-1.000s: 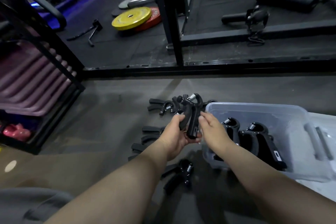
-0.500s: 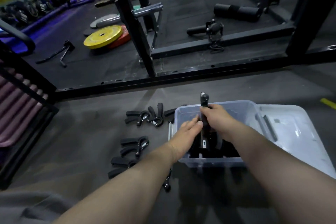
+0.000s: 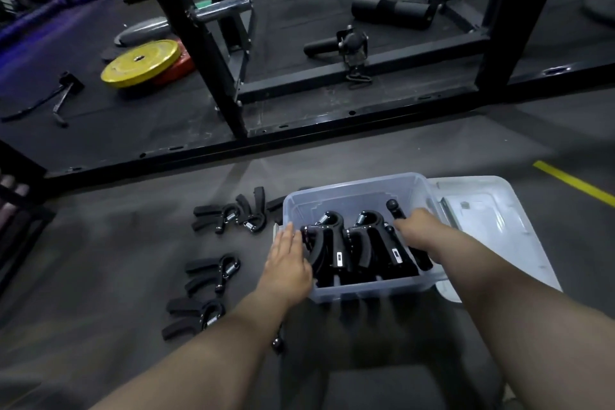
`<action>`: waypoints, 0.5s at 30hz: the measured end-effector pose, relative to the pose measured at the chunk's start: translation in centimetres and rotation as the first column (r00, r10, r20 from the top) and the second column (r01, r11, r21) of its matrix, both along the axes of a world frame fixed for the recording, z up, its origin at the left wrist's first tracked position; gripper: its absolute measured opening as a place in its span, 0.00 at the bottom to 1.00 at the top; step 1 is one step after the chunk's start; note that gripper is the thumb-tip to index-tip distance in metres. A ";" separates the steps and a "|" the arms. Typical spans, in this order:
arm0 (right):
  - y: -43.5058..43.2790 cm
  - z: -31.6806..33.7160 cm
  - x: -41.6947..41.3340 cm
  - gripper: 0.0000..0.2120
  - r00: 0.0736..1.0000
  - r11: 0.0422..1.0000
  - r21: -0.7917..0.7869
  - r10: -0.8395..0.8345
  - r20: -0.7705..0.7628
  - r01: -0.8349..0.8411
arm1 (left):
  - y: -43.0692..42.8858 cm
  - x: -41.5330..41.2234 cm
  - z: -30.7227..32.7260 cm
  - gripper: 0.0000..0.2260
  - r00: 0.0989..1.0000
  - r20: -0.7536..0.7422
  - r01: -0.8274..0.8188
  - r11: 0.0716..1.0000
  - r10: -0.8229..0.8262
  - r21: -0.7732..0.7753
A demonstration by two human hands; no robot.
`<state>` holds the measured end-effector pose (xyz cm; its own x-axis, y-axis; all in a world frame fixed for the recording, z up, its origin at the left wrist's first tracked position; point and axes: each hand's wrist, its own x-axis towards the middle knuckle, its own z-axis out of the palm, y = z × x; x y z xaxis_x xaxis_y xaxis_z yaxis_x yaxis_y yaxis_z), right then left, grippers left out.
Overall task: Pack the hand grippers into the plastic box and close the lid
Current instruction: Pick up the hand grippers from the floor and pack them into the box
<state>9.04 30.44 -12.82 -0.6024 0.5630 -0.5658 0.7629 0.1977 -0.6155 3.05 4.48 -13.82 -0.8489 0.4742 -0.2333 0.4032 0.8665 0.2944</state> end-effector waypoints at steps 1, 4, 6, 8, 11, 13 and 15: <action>0.0 -0.4 0.2 0.18 1.000 1.000 0.009 0.009 0.021 -0.010 | 0.1 0.0 -0.1 0.28 1.000 0.000 -0.004 1.000 0.004 0.006; 0.0 -1.7 0.3 0.16 0.997 0.999 0.045 0.011 0.080 -0.014 | 0.6 -0.4 -0.2 0.28 0.999 0.009 -0.032 0.998 0.032 0.046; 0.1 -2.7 0.2 0.18 0.995 0.998 0.056 -0.034 0.094 0.029 | 0.9 -0.4 -0.3 0.27 0.999 0.016 -0.049 0.997 0.048 0.053; 0.2 -3.4 -0.1 0.20 0.990 0.993 0.078 -0.094 0.105 0.086 | 1.1 -0.3 -0.4 0.27 0.998 0.033 -0.063 0.997 0.062 0.045; 0.0 -3.9 -0.5 0.20 0.988 0.991 0.092 -0.104 0.115 0.094 | 1.1 0.0 -0.8 0.28 0.999 0.009 -0.041 0.999 0.041 0.020; 0.0 -4.2 -0.8 0.20 0.987 0.991 0.115 -0.091 0.135 0.075 | 1.0 0.0 -1.1 0.28 0.999 -0.007 -0.037 0.999 0.037 0.025; 0.1 -4.2 -0.9 0.20 0.982 0.988 0.139 -0.093 0.167 0.069 | 0.9 0.0 -1.3 0.28 0.999 -0.022 -0.026 0.999 0.027 0.025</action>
<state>8.16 30.51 -17.05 -0.4515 0.6828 -0.5744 0.8721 0.2018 -0.4457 3.06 5.40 -15.14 -0.8662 0.4569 -0.2025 0.3868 0.8695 0.3072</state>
